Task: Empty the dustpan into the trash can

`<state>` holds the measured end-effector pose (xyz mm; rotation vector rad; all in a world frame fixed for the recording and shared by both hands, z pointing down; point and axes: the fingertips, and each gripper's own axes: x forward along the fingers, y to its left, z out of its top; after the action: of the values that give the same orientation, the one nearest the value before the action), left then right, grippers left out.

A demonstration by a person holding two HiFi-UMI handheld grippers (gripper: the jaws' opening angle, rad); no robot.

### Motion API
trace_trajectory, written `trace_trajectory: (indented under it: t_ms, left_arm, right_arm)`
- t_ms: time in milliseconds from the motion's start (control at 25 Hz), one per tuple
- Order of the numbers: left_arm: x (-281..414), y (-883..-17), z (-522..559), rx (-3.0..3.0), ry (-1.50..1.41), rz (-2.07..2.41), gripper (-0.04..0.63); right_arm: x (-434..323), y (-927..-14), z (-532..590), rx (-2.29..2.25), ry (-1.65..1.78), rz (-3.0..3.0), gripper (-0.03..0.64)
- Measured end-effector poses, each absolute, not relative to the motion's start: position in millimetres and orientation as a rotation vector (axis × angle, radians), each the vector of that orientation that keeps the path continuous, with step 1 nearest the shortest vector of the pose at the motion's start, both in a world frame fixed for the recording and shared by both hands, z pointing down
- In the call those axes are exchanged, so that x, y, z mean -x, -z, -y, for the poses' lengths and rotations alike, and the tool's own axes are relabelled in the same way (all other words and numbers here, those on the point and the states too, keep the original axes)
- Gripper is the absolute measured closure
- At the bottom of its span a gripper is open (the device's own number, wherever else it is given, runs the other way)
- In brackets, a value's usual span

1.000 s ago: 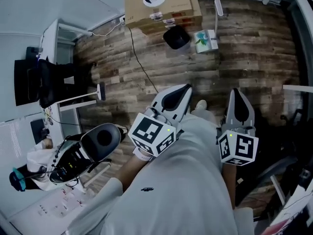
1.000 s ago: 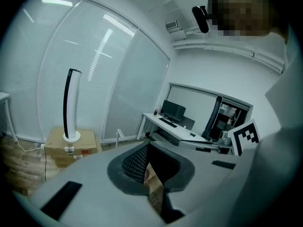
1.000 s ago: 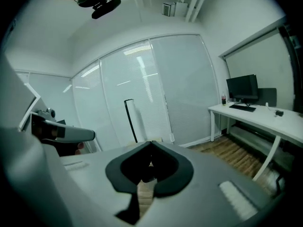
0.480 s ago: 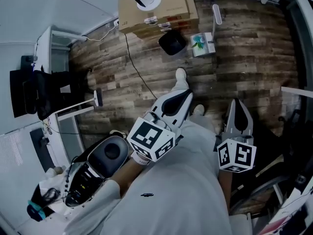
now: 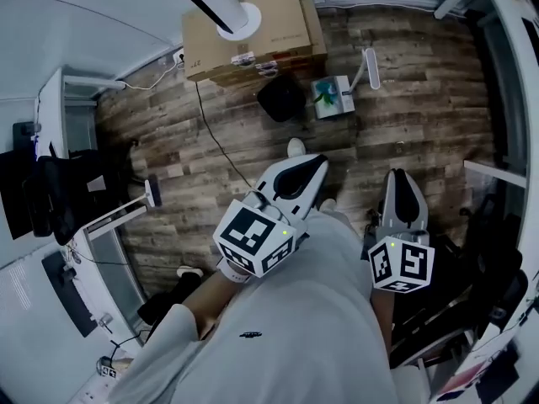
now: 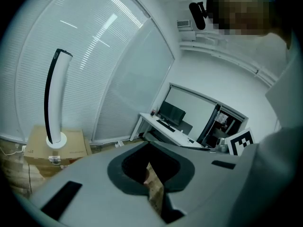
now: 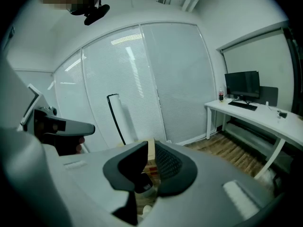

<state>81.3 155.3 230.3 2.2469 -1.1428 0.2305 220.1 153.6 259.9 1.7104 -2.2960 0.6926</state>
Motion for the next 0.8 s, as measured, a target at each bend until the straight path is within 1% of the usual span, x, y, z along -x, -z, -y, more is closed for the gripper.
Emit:
trace_trajectory:
  t_ms: [120,400,680,800]
  left_arm:
    - [-54,-224,-120,-2.26,-0.204,1.145,0.589]
    - [8,-231,-61,-2.243,-0.17,1.177,0.589]
    - [5,-234,-27,-2.27,-0.189,1.145,0.589]
    - [-5,-240,-18,-2.265,-0.224,1.136,0.589]
  right_arm:
    - [-192,-259,-117,-1.691,-0.679,2.304,0.543]
    - [-137,-252,-42,-1.615,-0.601,2.341,0.543]
    - [-134,-263,-5,-1.583,-0.544,2.31,0.54]
    - [-141,-274,5,-1.558,-0.57,2.307,0.512]
